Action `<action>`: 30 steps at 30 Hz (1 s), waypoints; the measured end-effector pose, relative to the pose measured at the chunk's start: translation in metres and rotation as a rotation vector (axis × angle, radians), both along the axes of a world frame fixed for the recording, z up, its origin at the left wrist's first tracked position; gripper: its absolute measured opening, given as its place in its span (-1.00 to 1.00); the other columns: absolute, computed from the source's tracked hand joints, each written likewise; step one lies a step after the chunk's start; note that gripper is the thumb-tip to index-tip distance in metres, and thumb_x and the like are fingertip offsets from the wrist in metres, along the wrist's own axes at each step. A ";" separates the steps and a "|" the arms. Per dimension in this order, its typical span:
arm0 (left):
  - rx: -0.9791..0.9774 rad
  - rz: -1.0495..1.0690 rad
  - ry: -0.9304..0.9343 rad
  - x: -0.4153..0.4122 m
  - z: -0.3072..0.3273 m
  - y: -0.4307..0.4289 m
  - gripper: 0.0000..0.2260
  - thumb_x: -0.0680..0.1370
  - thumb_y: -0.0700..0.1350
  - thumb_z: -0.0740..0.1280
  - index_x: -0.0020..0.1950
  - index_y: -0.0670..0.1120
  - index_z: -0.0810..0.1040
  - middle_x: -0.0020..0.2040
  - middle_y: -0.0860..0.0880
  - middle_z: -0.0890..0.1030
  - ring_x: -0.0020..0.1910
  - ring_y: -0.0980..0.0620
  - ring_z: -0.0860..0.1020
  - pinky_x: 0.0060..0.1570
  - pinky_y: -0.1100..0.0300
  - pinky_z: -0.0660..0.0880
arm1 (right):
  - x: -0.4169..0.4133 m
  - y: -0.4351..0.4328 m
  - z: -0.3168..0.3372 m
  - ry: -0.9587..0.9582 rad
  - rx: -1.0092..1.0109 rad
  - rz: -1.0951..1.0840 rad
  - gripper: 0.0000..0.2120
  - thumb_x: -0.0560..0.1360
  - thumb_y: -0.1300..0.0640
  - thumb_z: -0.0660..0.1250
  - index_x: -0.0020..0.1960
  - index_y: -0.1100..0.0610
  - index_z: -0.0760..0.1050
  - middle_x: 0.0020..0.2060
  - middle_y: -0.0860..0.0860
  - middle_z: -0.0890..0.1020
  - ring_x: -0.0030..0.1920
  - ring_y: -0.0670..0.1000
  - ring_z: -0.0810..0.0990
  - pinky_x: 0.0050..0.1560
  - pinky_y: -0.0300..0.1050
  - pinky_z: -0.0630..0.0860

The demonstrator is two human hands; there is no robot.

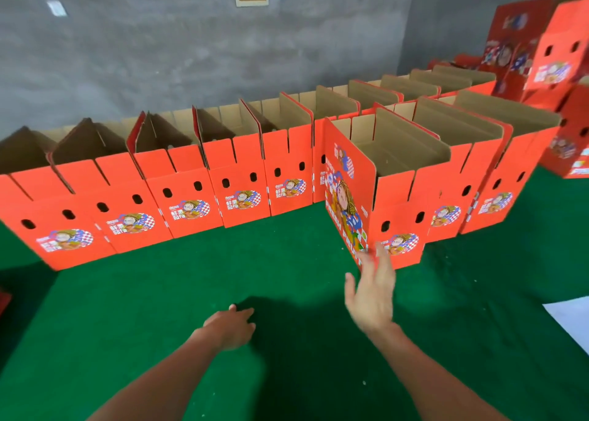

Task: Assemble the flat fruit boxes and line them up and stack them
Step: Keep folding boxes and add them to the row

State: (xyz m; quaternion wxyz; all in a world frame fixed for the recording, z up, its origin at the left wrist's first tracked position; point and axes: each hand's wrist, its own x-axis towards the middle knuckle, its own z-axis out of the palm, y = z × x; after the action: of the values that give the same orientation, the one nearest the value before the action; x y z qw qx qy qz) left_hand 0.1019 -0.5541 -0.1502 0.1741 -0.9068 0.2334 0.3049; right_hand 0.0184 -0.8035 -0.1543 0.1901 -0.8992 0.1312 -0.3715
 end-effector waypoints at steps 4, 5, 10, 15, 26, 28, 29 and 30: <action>0.004 -0.022 0.013 0.001 -0.004 0.005 -0.59 0.68 -0.07 -0.07 0.54 -0.06 0.14 0.58 -0.04 -0.04 0.54 -0.20 -0.01 0.39 -0.20 0.24 | 0.050 0.001 0.025 0.412 -0.612 0.184 -0.28 0.34 0.34 0.39 0.46 0.12 0.29 0.52 0.26 -0.05 0.52 0.28 -0.11 0.45 0.22 -0.34; 0.007 -0.007 0.019 0.001 -0.004 0.006 -0.59 0.68 -0.07 -0.07 0.55 -0.05 0.12 0.58 -0.05 -0.04 0.54 -0.19 0.00 0.40 -0.18 0.24 | 0.067 -0.011 0.032 0.609 -0.756 0.118 -0.24 0.40 0.26 0.35 0.53 0.07 0.13 0.51 0.23 -0.20 0.50 0.27 -0.27 0.37 0.21 -0.48; -0.012 0.035 0.042 0.004 0.004 0.004 -0.58 0.68 -0.09 -0.07 0.56 -0.03 0.09 0.58 -0.08 -0.01 0.53 -0.17 0.06 0.44 -0.13 0.19 | 0.108 -0.054 0.068 1.143 -0.911 -0.167 -0.44 0.48 0.02 0.31 0.45 0.05 0.31 0.54 0.20 -0.07 0.51 0.27 -0.25 0.35 0.29 -0.44; -0.021 0.038 0.054 0.007 0.007 0.003 -0.60 0.68 -0.21 -0.06 0.54 -0.14 0.14 0.58 -0.05 -0.02 0.54 -0.18 0.03 0.37 -0.22 0.26 | 0.113 -0.068 0.073 1.206 -0.757 -0.173 -0.56 0.49 0.12 0.30 0.36 0.00 0.42 0.54 0.19 -0.06 0.50 0.26 -0.30 0.45 0.27 -0.32; -0.385 0.323 0.089 -0.015 -0.001 0.030 -0.44 0.62 0.17 0.07 0.57 0.07 0.00 0.58 -0.03 -0.07 0.55 -0.07 0.03 0.50 0.00 0.03 | 0.055 0.084 0.100 0.287 0.115 0.517 -0.76 0.56 0.16 0.29 0.21 0.15 0.55 0.16 0.03 0.61 0.17 0.05 0.56 0.25 -0.11 0.40; -0.514 0.402 -0.023 -0.024 -0.003 0.065 -0.38 0.59 0.20 0.13 0.57 0.12 -0.08 0.58 0.01 -0.14 0.55 0.01 -0.06 0.49 -0.05 -0.09 | 0.043 0.120 0.101 0.241 0.082 0.656 -0.81 0.53 0.19 0.33 0.12 0.16 0.59 0.07 0.02 0.64 0.09 0.04 0.59 0.18 -0.15 0.43; -0.568 0.453 -0.138 -0.024 0.002 0.091 -0.35 0.58 0.19 0.15 0.56 0.13 -0.11 0.58 0.01 -0.17 0.55 0.03 -0.10 0.48 -0.07 -0.12 | 0.040 0.133 0.101 0.258 0.054 0.698 -0.82 0.53 0.19 0.33 0.12 0.14 0.59 0.07 -0.01 0.64 0.10 0.02 0.58 0.18 -0.17 0.42; -0.611 0.517 -0.278 -0.021 0.011 0.121 -0.34 0.58 0.17 0.17 0.56 0.12 -0.13 0.58 0.01 -0.18 0.55 0.03 -0.13 0.48 -0.07 -0.13 | 0.037 0.142 0.101 0.292 0.024 0.721 -0.81 0.54 0.17 0.32 0.12 0.13 0.59 0.08 -0.03 0.63 0.12 -0.01 0.56 0.20 -0.20 0.40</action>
State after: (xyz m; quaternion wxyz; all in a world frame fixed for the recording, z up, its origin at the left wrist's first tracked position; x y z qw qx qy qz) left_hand 0.0808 -0.4326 -0.1391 -0.1553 -0.9779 0.0521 0.1300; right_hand 0.0557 -0.6614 -0.0532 0.2983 -0.9288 -0.1634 -0.1474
